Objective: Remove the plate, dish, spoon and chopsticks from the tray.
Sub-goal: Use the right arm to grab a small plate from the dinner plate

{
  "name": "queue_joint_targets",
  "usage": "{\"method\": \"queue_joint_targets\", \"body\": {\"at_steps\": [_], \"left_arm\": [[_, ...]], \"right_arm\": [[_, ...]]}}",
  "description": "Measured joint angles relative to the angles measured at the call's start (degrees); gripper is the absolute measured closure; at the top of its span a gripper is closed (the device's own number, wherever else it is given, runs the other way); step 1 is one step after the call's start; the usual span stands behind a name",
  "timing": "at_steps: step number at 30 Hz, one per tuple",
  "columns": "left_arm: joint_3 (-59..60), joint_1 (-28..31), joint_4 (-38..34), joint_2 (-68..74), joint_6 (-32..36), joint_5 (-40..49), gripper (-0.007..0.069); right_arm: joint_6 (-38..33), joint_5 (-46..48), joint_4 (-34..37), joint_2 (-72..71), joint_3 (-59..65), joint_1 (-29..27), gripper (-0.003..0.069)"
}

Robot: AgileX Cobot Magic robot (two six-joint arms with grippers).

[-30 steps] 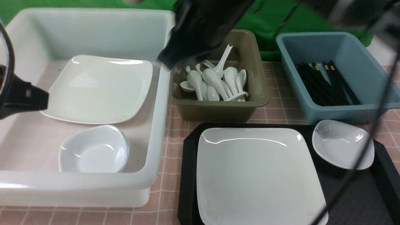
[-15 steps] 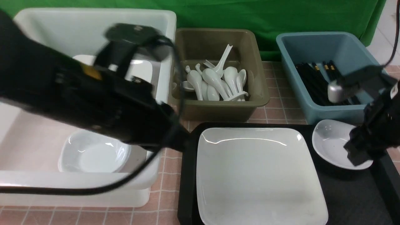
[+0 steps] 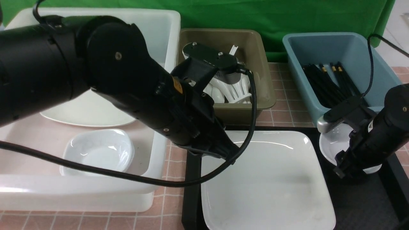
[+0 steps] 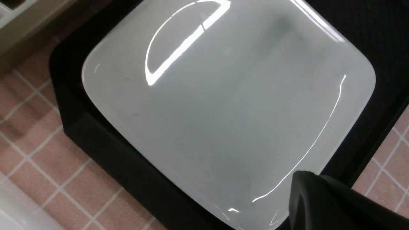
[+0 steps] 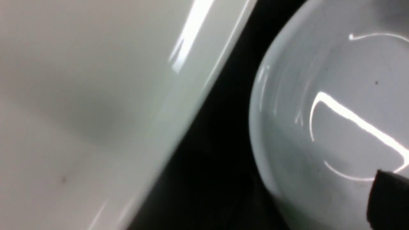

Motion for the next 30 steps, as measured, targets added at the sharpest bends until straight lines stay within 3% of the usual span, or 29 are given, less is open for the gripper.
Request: {"method": "queue_joint_targets", "body": {"at_steps": [4,6,7,8,9,15,19,21,24,25,27,28,30], "left_arm": [[0.0,0.0,0.1,0.0,-0.1,0.0,0.0627],[0.0,0.0,0.2,0.0,-0.3,0.0,0.0627],[0.0,0.0,0.2,0.0,-0.5,0.0,0.0627],[0.0,0.0,0.2,0.0,-0.6,0.0,0.0627],[0.0,0.0,0.2,0.0,-1.1,0.0,0.0627],[-0.9,0.0,0.2,0.0,-1.2,-0.7,0.0627],[-3.5,0.0,0.9,-1.0,-1.2,-1.1,0.0627],[-5.7,0.0,2.6,-2.3,-1.2,-1.2,0.0627],[-9.1,0.6,5.8,-5.5,-1.5,-0.8,0.0627],[-11.0,2.4,7.6,-8.4,-2.5,0.8,0.0627],[-11.6,4.3,8.5,-10.0,-3.0,1.8,0.0627],[-11.7,7.9,9.7,-12.5,-3.4,2.9,0.0627],[-11.2,16.3,10.7,-16.3,-3.8,5.0,0.0627]], "right_arm": [[-0.1,-0.9,-0.5,2.2,0.0,0.0,0.0229],[-0.2,-1.5,-0.4,2.2,0.0,0.3,0.0319],[-0.3,-2.0,-0.6,1.8,-0.1,0.8,0.0400],[-0.3,-2.1,-0.6,1.8,-0.2,0.9,0.0410],[-0.8,-1.5,-1.5,0.7,-0.5,1.4,0.0470],[0.2,6.2,-1.2,-6.0,-3.2,4.3,0.0582],[1.2,12.3,2.0,-11.6,-6.7,6.3,0.0583],[1.2,14.0,6.0,-15.7,-9.9,7.1,0.0583],[-3.9,15.0,18.3,-20.0,-15.8,8.2,0.0583],[-9.4,16.1,27.6,-21.0,-19.4,9.4,0.0583],[-11.4,16.8,31.4,-21.0,-21.0,10.5,0.0583],[-14.1,17.7,37.3,-20.4,-23.7,12.8,0.0583],[-16.1,18.3,41.0,-18.0,-27.5,17.1,0.0583]]}}
